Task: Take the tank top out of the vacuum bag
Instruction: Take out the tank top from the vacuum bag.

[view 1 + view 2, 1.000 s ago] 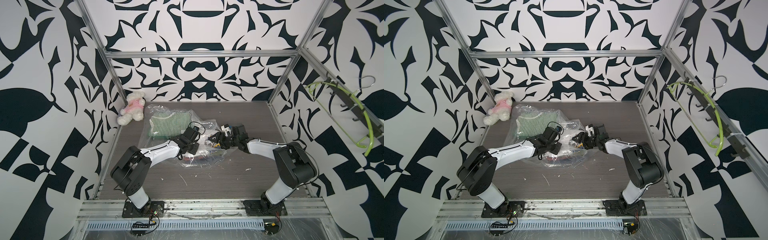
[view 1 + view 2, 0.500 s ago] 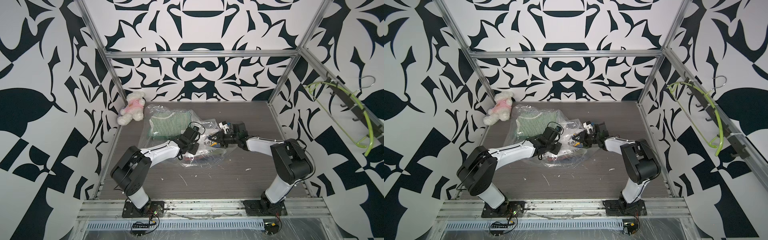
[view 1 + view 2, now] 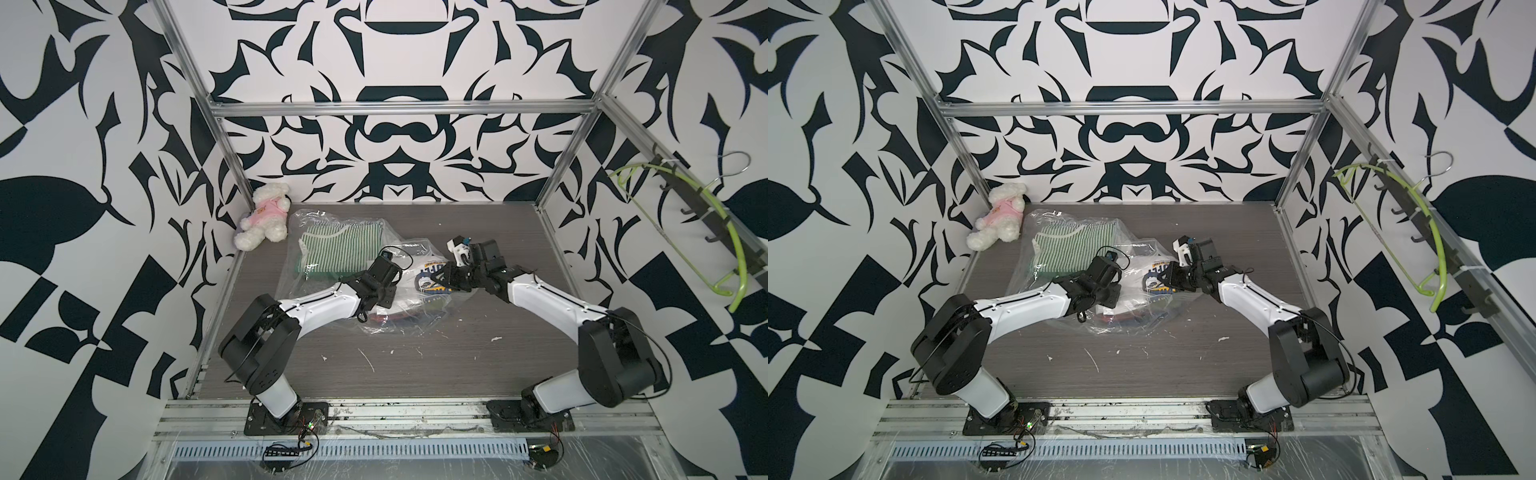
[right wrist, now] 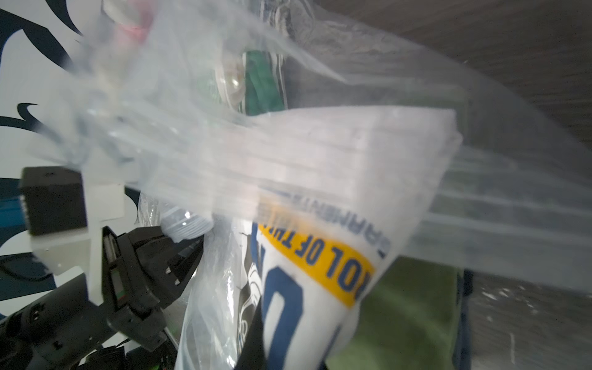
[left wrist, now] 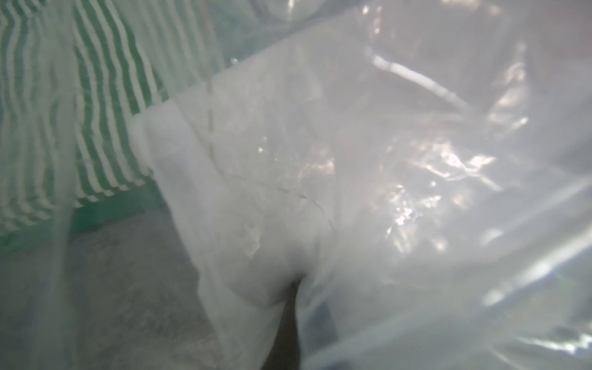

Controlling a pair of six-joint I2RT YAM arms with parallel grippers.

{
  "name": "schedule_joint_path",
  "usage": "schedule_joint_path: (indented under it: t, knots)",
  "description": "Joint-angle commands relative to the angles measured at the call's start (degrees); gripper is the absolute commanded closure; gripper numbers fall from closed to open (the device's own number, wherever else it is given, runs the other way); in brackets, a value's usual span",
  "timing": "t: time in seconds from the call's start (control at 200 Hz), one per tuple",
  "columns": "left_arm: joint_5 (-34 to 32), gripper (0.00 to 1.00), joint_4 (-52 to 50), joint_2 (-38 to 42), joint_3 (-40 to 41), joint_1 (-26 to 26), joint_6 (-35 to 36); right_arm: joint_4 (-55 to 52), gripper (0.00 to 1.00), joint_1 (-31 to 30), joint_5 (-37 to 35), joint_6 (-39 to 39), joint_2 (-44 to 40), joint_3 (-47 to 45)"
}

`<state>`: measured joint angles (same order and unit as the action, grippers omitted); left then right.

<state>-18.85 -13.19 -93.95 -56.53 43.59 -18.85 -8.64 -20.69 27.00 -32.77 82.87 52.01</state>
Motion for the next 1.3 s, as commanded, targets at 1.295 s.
schedule_joint_path:
  t: [1.295]
  knots:
    - [-4.02, 1.00, -4.81, 5.82, 8.04, -7.85, -3.13, -15.95, 1.00, 19.26, -8.89, 6.39, -14.89, 6.33]
